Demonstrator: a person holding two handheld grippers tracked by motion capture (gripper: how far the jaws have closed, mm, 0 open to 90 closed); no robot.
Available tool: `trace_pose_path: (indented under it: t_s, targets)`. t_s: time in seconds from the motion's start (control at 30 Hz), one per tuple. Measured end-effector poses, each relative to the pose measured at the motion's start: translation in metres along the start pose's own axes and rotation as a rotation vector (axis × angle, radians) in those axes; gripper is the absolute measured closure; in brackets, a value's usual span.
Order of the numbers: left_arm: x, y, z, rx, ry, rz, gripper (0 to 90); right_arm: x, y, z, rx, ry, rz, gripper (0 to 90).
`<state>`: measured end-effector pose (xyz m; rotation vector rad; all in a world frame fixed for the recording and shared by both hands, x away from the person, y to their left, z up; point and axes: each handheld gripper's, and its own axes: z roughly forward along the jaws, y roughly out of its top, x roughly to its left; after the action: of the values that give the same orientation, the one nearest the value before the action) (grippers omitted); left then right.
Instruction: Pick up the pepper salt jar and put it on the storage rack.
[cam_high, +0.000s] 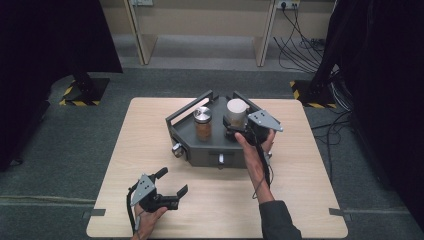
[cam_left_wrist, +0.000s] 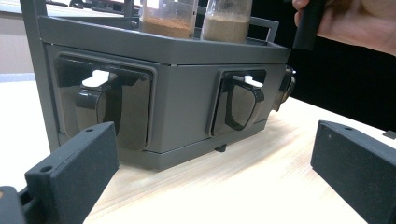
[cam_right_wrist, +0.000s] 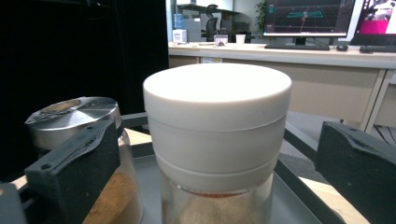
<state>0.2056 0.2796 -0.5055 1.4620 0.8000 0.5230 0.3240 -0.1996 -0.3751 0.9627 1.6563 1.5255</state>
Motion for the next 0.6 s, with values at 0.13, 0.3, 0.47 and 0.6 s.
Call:
trace_pose_path:
  t_s: [0.13,0.3,0.47,0.6]
  targets:
    - [0.0,0.0,0.0,0.002,0.001,0.002,0.2,-0.001,-0.001,-0.006,-0.008,0.014,-0.001,0.3]
    - [0.0,0.0,0.0,0.002,0.002,0.0,0.2,-0.001,-0.003,-0.013,-0.026,0.026,0.006,0.3]
    - [0.0,0.0,0.0,0.002,0.001,0.001,0.2,0.001,-0.004,-0.02,-0.034,0.04,-0.001,0.3]
    - [0.0,0.0,0.0,0.003,0.001,0.0,0.2,0.001,-0.008,-0.025,-0.047,0.055,0.007,0.4]
